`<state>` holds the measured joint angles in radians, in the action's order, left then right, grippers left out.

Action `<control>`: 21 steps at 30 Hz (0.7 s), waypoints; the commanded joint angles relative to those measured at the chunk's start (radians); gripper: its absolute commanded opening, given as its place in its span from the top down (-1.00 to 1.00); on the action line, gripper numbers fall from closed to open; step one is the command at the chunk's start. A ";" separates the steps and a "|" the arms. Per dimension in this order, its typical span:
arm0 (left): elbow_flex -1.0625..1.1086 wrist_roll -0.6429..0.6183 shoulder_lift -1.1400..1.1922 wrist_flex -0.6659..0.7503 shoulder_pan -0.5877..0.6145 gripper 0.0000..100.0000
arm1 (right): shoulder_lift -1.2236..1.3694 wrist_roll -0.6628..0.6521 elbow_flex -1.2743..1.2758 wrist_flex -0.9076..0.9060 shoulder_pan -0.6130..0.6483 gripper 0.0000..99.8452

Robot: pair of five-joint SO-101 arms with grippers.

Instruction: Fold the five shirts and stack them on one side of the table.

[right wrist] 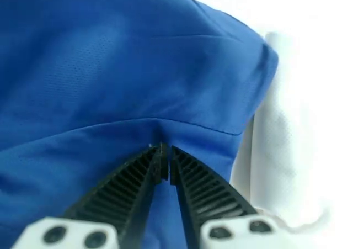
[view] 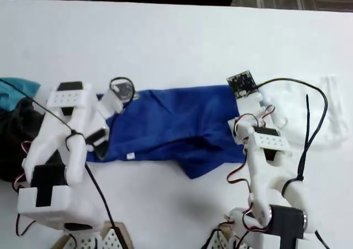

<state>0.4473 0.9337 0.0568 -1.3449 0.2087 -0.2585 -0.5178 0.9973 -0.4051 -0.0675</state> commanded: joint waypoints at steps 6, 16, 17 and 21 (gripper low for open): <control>0.013 -0.048 0.041 0.049 -0.011 0.62 | 0.001 0.000 0.000 0.016 -0.002 0.96; -0.022 -0.048 0.193 0.044 -0.008 0.75 | 0.001 0.000 0.000 0.016 -0.002 0.96; -0.028 -0.048 0.186 0.035 -0.008 0.82 | 0.001 0.000 0.000 0.016 -0.002 0.96; -0.056 -0.041 0.164 -0.005 -0.009 0.94 | 0.001 0.000 0.000 0.016 -0.002 0.96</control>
<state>0.4089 0.8938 0.2394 -1.3265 0.2025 -0.2585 -0.5178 0.9973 -0.4051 -0.0675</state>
